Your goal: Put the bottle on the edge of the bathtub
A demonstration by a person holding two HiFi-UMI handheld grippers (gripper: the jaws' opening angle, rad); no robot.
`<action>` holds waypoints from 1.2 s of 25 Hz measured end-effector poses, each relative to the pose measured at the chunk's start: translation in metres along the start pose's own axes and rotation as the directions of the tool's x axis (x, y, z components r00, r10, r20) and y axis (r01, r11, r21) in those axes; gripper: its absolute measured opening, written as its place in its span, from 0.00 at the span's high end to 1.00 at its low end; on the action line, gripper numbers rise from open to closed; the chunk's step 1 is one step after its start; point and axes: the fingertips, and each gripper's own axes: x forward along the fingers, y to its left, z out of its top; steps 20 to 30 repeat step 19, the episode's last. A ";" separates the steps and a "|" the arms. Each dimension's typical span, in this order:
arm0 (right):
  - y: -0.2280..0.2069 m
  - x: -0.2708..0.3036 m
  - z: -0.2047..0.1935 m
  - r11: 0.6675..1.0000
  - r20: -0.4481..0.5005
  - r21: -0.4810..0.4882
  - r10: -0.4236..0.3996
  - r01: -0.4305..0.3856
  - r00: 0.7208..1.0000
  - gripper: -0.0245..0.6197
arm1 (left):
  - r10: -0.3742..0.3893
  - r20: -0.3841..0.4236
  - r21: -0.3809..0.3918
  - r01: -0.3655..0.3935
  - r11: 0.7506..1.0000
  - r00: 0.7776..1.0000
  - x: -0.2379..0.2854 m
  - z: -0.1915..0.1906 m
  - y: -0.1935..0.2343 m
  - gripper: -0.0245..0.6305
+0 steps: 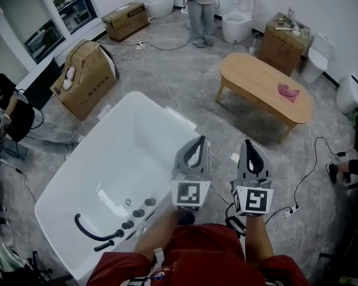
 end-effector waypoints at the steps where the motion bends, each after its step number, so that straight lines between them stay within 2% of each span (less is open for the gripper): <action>1: 0.000 0.000 0.000 1.000 -0.001 0.000 0.001 -0.001 1.000 0.94 | 0.001 0.000 0.003 -0.001 1.000 1.000 0.000 0.000 0.000 0.94; 30: 0.010 -0.002 0.000 1.000 -0.003 -0.024 0.020 -0.020 1.000 0.94 | 0.007 0.013 -0.003 -0.007 1.000 1.000 -0.007 0.003 0.004 0.94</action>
